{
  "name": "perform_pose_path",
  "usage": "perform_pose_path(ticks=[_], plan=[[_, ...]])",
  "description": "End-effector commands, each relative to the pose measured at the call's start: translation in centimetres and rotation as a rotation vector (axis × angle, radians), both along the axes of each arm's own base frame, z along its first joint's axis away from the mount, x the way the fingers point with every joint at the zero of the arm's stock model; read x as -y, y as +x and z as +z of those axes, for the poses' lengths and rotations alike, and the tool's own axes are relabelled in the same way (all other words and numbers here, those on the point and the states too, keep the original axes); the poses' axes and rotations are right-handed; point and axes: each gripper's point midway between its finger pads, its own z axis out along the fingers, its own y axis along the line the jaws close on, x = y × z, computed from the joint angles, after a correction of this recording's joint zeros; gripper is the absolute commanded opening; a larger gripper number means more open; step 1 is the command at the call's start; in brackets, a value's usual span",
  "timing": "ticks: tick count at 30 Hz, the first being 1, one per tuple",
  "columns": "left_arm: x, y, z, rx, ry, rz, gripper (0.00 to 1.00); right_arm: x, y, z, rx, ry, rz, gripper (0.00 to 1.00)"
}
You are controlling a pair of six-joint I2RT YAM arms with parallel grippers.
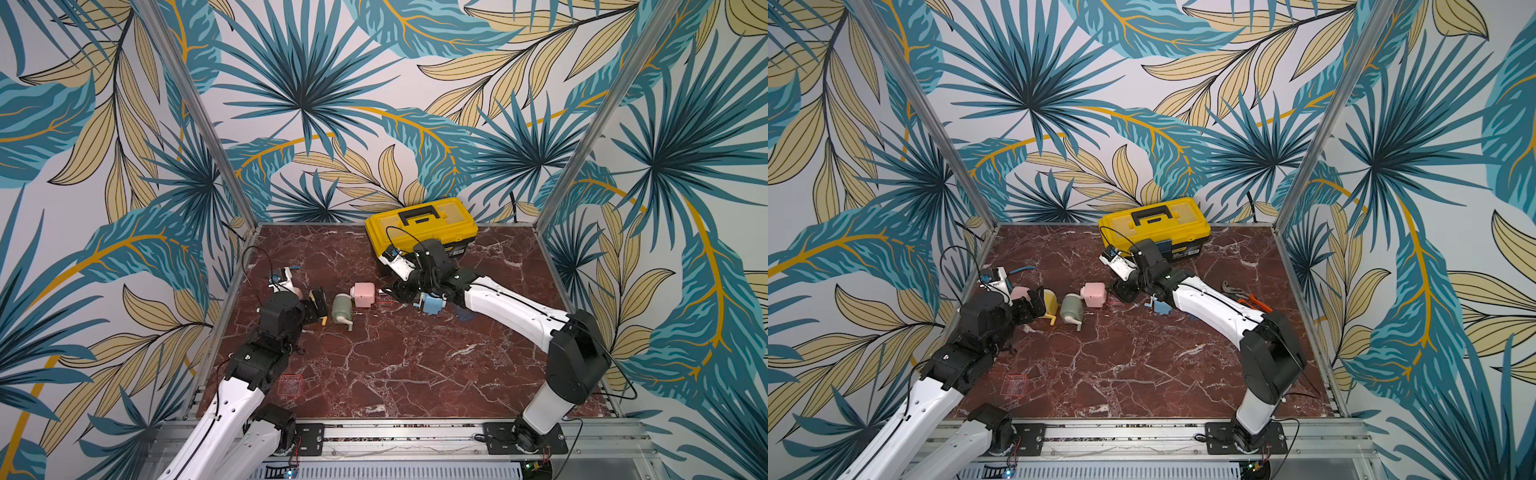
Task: Put the tray back into the pencil sharpener
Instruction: Pick up the pencil sharpener from the center of the board.
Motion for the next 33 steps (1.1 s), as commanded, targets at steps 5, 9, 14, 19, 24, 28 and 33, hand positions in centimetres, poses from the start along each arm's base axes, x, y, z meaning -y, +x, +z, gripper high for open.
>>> perform_pose_path(ticks=[5, 9, 14, 19, 24, 28, 33], plan=[[-0.6, -0.4, 0.3, 0.032, -0.07, 0.036, 1.0, -3.2, 0.2, -1.4, 0.045, -0.101, 0.223, 0.68], [-0.7, -0.3, 0.2, 0.03, -0.071, 0.042, 1.0, -4.2, 0.2, -3.1, 0.032, -0.163, 0.291, 0.7], [-0.8, -0.3, 0.8, 0.043, -0.071, 0.039, 1.0, -4.7, 0.9, -5.0, -0.002, -0.216, 0.31, 0.72], [-1.0, -0.4, 1.0, 0.051, -0.074, 0.046, 1.0, -5.3, 1.9, -6.3, -0.018, -0.242, 0.304, 0.73], [-0.9, -0.2, 1.2, 0.048, -0.066, 0.043, 1.0, -6.0, 2.3, -7.9, -0.052, -0.268, 0.319, 0.74], [-0.9, 0.0, 1.5, 0.049, -0.054, 0.036, 1.0, -6.4, 2.7, -9.1, -0.064, -0.282, 0.318, 0.74], [-0.8, 0.1, 2.1, 0.057, -0.057, 0.025, 1.0, -7.1, 3.0, -10.4, -0.089, -0.296, 0.339, 0.74]])
